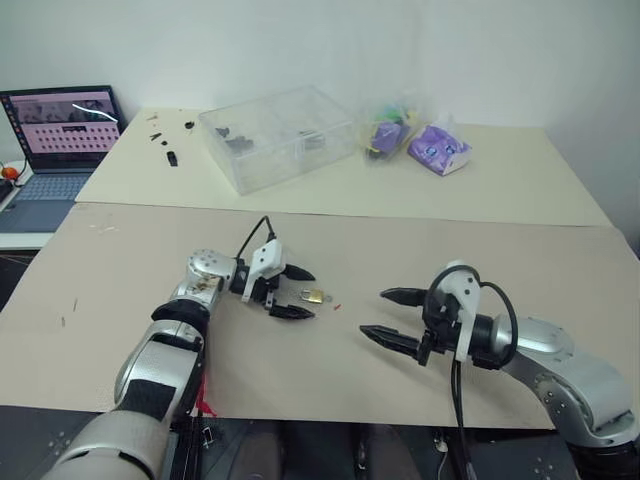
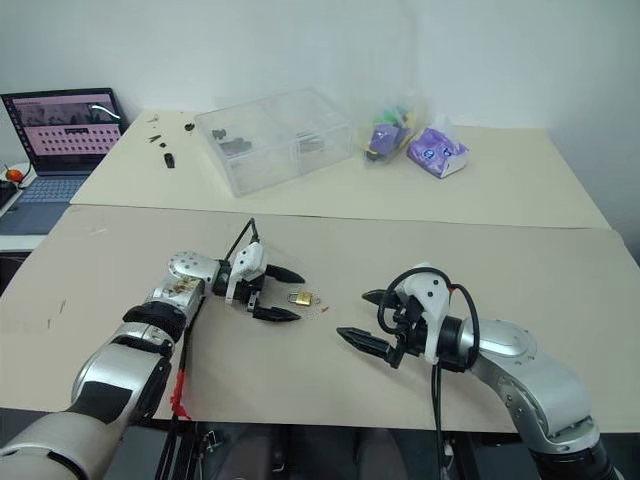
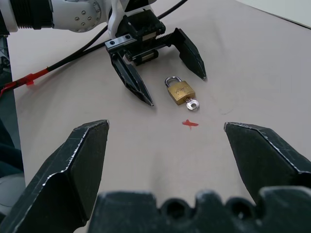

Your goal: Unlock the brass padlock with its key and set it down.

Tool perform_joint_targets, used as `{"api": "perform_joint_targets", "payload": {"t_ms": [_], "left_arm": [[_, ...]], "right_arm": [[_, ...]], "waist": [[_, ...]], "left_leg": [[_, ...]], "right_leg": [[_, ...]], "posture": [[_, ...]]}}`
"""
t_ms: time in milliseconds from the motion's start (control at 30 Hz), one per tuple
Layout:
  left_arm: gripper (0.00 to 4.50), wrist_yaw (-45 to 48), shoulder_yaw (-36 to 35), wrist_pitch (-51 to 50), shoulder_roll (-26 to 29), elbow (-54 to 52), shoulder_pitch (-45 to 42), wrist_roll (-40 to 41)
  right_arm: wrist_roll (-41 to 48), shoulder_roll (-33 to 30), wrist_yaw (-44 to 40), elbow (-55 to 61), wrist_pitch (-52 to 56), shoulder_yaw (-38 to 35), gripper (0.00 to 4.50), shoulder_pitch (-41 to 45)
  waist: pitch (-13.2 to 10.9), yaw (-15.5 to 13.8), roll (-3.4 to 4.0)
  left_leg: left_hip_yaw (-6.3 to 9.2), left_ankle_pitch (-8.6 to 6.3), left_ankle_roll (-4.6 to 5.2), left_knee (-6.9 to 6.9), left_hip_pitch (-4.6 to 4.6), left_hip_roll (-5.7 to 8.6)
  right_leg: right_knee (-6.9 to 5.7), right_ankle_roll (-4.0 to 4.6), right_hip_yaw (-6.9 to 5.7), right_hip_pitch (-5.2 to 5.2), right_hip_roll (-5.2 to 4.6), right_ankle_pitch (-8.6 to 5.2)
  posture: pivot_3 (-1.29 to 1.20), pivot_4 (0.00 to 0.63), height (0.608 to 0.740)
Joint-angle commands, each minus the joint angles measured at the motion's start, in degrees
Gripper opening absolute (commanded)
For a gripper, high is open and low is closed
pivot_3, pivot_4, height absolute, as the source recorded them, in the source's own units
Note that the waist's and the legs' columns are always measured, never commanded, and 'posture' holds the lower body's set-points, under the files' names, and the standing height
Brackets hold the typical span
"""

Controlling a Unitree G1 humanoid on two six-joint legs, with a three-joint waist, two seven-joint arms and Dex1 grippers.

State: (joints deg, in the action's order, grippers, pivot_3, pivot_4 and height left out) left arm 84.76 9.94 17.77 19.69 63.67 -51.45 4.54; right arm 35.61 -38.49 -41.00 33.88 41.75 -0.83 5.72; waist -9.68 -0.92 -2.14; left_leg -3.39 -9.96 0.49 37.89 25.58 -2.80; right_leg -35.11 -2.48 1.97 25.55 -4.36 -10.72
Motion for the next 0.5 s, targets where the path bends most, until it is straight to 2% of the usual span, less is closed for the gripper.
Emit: {"api": "perform_joint_targets", "payload": {"t_ms": [33,167,267,500], "left_arm": [[4.50,-0.50,-0.13,0.56,-1.19,1.24,-1.04,-1.40],[4.50,0.50,0.18,0.55,-1.39,1.73,-0.86,-2.09],[3.76,0.70,0.42,0.60,-0.83,1.95,-0.72,-2.64],[1.46,1.44,-0.02,0.35,1.16,1.61,-0.22,-3.02]], "right_arm": [[0.60,0.29,0.58,2.08,-1.04,-1.39,4.46,0.34],[0.61,0.12,0.86,1.97,-1.15,-1.71,4.46,0.71],[0.64,-0.02,0.99,1.92,-1.22,-1.98,4.50,0.83],[0.47,0.04,1.43,1.71,-1.38,-1.90,4.50,1.22]], "waist": [[0.00,0.11,0.00],[0.00,0.12,0.00],[0.00,0.17,0.00],[0.01,0.52,0.01]], "left_leg": [[0.01,-0.01,0.01,0.00,-0.07,0.00],[0.04,-0.01,0.02,0.00,-0.12,-0.01],[0.04,-0.01,0.02,0.00,-0.17,-0.01],[0.03,-0.02,0.02,0.00,-0.24,-0.02]], "right_leg": [[0.03,0.00,-0.01,-0.10,0.00,0.00],[0.05,0.00,-0.03,-0.18,0.00,-0.01],[0.06,0.00,-0.04,-0.24,0.00,-0.01],[0.06,0.00,-0.03,-0.27,0.01,-0.01]], "posture": [[0.00,0.150,0.726],[0.00,0.150,0.726],[0.00,0.150,0.726],[0.00,0.150,0.726]]}}
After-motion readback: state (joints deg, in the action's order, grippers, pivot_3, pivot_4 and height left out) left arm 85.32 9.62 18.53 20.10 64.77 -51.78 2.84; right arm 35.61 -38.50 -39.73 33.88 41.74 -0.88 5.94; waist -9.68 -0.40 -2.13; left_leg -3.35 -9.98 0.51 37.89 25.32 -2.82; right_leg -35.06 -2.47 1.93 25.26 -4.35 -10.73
